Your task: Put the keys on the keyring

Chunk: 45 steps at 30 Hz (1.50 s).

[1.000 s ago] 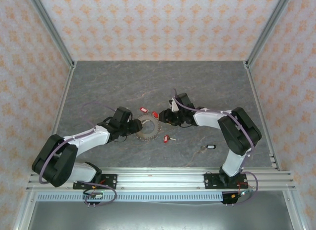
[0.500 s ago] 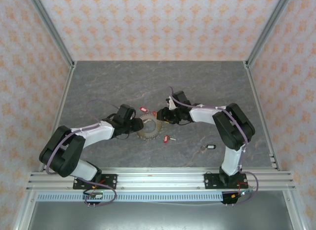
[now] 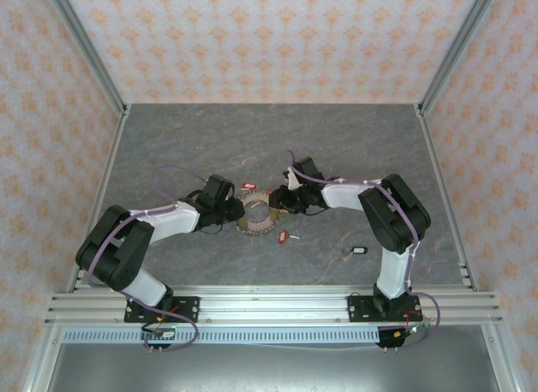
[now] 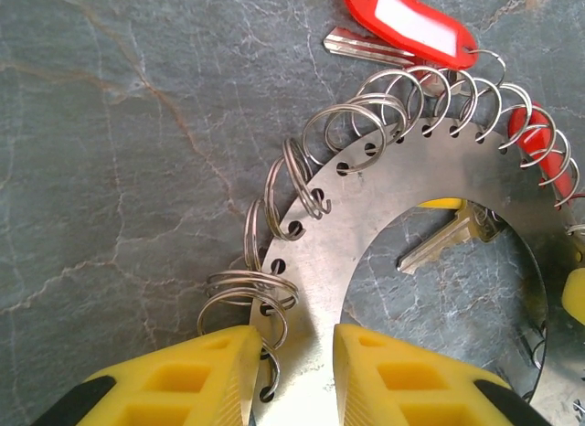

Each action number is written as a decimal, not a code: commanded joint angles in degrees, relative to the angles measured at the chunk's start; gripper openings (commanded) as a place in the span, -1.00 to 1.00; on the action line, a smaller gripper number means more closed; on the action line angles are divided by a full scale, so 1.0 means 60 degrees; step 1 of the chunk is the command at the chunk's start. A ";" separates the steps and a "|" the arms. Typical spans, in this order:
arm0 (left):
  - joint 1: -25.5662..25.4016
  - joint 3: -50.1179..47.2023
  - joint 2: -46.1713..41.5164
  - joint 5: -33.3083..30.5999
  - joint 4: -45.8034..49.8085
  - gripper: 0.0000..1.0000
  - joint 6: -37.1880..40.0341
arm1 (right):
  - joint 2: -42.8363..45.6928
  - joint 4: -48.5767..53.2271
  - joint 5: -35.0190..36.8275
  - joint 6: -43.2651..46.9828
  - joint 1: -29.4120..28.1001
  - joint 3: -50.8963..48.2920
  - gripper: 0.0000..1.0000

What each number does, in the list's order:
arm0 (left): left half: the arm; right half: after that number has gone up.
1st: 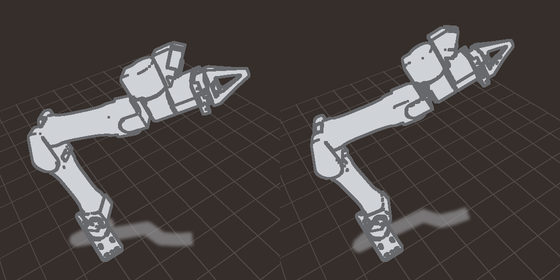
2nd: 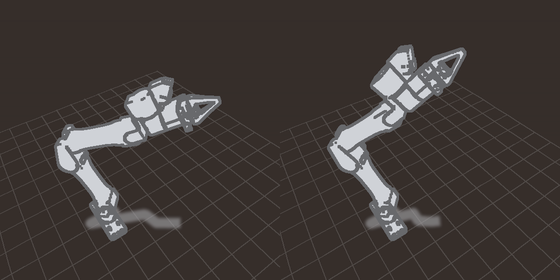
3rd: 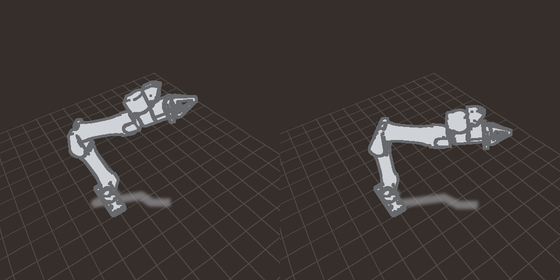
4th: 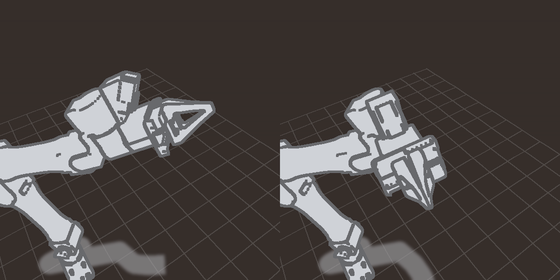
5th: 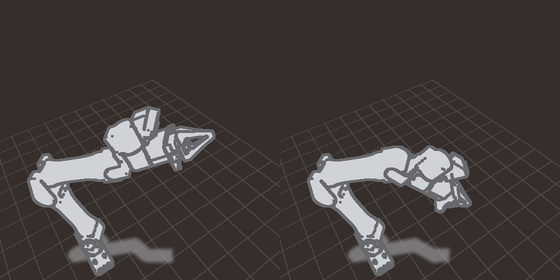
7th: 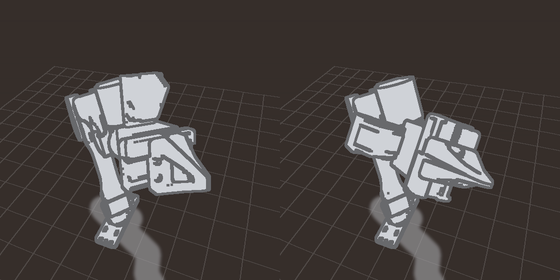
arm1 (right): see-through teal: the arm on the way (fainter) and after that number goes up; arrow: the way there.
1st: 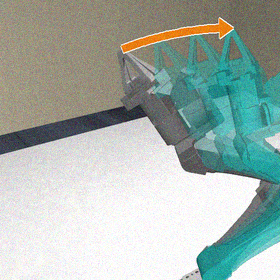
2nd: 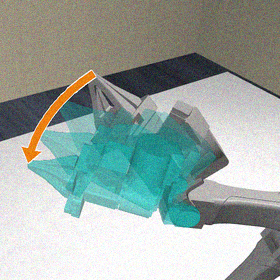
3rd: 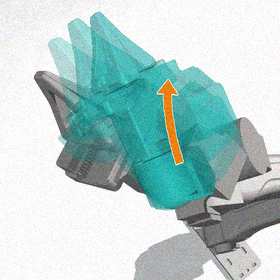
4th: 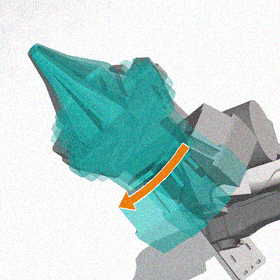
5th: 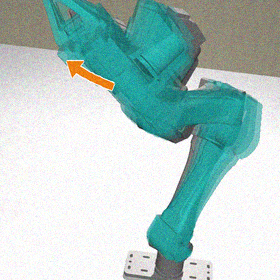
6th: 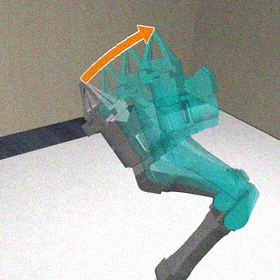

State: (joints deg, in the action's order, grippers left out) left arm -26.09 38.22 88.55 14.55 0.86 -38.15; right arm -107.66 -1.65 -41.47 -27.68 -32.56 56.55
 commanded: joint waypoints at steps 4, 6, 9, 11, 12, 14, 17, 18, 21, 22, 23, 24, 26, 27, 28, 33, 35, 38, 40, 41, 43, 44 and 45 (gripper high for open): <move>0.0036 -0.0116 0.0329 -0.0082 0.0427 -0.42 0.0191 | 0.0056 -0.1403 -0.0522 -0.0800 -0.0027 -0.0429 -0.45; 0.0034 -0.0135 0.0272 -0.0118 0.0442 -0.42 0.0177 | 0.0095 -0.1712 -0.0541 -0.1051 0.0037 -0.0593 -0.49; 0.0029 -0.0174 0.0147 -0.0177 0.0486 -0.42 0.0164 | 0.0189 -0.2517 -0.0725 -0.1547 0.0136 -0.0939 -0.57; 0.0039 -0.0201 0.0067 -0.0231 0.0501 -0.41 0.0162 | 0.0274 -0.3104 -0.0890 -0.1927 0.0243 -0.1207 -0.61; 0.0032 -0.0216 0.0026 -0.0255 0.0506 -0.40 0.0162 | 0.0319 -0.3336 -0.0936 -0.2082 0.0293 -0.1305 -0.61; 0.0030 -0.0312 -0.0112 -0.0232 0.0395 -0.36 0.0115 | 0.0450 -0.3779 -0.1021 -0.2373 0.0421 -0.1554 -0.72; 0.0029 -0.0464 -0.0369 -0.0187 0.0210 -0.29 0.0045 | 0.0676 -0.4366 -0.1167 -0.2696 0.0543 -0.1841 -0.87; 0.0034 -0.0480 -0.0448 -0.0193 0.0207 -0.25 0.0031 | 0.0728 -0.4449 -0.1187 -0.2751 0.0569 -0.1899 -0.92; 0.0040 -0.0510 -0.0768 -0.0304 0.0332 -0.12 -0.0020 | 0.0947 -0.4500 -0.1120 -0.2828 0.0661 -0.2067 -0.98; 0.0031 -0.0523 -0.0890 -0.0392 0.0395 -0.05 -0.0050 | 0.1045 -0.4560 -0.1101 -0.2877 0.0698 -0.2128 -0.98; 0.0034 -0.0536 -0.1037 -0.0455 0.0463 0.04 -0.0078 | 0.1130 -0.4694 -0.1100 -0.2942 0.0739 -0.2212 -0.99; 0.0031 -0.0564 -0.1186 -0.0489 0.0495 0.14 -0.0121 | 0.1212 -0.4820 -0.1117 -0.3038 0.0765 -0.2293 -0.99; 0.0050 -0.0688 -0.1574 -0.0504 0.0473 0.37 -0.0280 | 0.1418 -0.5296 -0.1191 -0.3286 0.0846 -0.2525 -1.00; 0.0046 -0.0739 -0.1776 -0.0492 0.0460 0.47 -0.0358 | 0.1520 -0.5475 -0.1214 -0.3384 0.0881 -0.2613 -1.00; 0.0084 -0.0786 -0.2001 -0.0436 0.0423 0.57 -0.0468 | 0.1656 -0.5640 -0.1271 -0.3477 0.0899 -0.2694 -1.00; 0.0598 -0.1004 -0.2966 0.0771 -0.0244 0.83 -0.1162 | 0.2504 -0.5848 -0.1368 -0.3363 0.0908 -0.2957 -1.00; 0.0747 -0.0981 -0.3314 0.1229 -0.0494 0.90 -0.1397 | 0.2820 -0.5451 -0.1296 -0.3089 0.0911 -0.2952 -1.00; 0.0854 -0.0907 -0.3566 0.1959 -0.1012 0.91 -0.1686 | 0.3128 -0.5205 -0.1349 -0.2905 0.0914 -0.2955 -1.00; 0.0894 -0.0907 -0.3611 0.2329 -0.1410 0.87 -0.1941 | 0.3246 -0.5194 -0.1432 -0.2917 0.0912 -0.2957 -1.00; 0.0891 -0.0903 -0.3639 0.2394 -0.1515 0.85 -0.2009 | 0.3308 -0.5194 -0.1491 -0.2943 0.0907 -0.2937 -1.00; 0.0935 -0.0884 -0.3641 0.2456 -0.1576 0.76 -0.2115 | 0.3444 -0.5198 -0.1553 -0.2968 0.0909 -0.2937 -1.00; 0.0974 -0.0925 -0.3628 0.2560 -0.1761 0.72 -0.2205 | 0.3521 -0.5189 -0.1554 -0.2954 0.0904 -0.2952 -1.00; 0.0994 -0.0969 -0.3612 0.2637 -0.1920 0.67 -0.2302 | 0.3591 -0.5150 -0.1555 -0.2924 0.0901 -0.2965 -1.00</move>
State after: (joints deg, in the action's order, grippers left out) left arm -20.95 32.67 67.51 27.18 -6.09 -49.28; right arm -88.92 -30.76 -48.82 -46.37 -27.07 38.74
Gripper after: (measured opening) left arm 0.849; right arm 0.039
